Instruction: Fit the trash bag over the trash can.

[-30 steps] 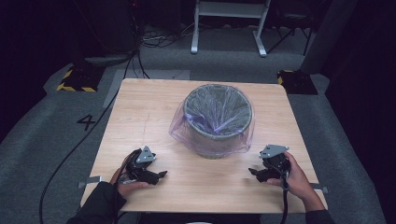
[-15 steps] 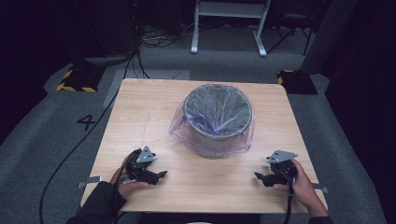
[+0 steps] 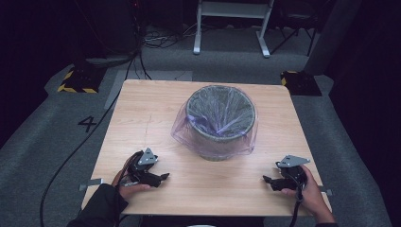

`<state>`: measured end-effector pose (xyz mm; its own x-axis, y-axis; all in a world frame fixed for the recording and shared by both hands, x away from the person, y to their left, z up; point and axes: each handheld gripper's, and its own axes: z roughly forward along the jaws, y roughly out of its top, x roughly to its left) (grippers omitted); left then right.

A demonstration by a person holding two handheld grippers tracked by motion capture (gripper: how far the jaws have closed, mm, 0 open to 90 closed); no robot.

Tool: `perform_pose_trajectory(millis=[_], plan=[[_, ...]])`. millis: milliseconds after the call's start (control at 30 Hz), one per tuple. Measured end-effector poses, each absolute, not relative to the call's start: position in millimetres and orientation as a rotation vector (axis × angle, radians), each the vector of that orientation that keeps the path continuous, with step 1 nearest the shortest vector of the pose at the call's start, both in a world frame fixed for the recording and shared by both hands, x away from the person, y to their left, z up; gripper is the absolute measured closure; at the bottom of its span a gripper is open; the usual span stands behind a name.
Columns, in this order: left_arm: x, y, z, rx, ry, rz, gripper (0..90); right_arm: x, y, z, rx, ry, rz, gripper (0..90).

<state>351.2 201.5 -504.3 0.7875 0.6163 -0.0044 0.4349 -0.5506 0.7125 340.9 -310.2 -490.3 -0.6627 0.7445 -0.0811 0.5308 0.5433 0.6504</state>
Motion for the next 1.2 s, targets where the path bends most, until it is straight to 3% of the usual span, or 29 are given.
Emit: perform_pose_trajectory(millis=[667, 1200], plan=[[354, 199, -504, 2.243, 0.768, 0.312, 14.6, 329, -345, -503, 1.187, 2.290, 1.002, 16.0], [354, 199, -504, 2.244, 0.766, 0.312, 14.6, 329, -347, -504, 1.217, 2.258, 0.998, 14.8]])
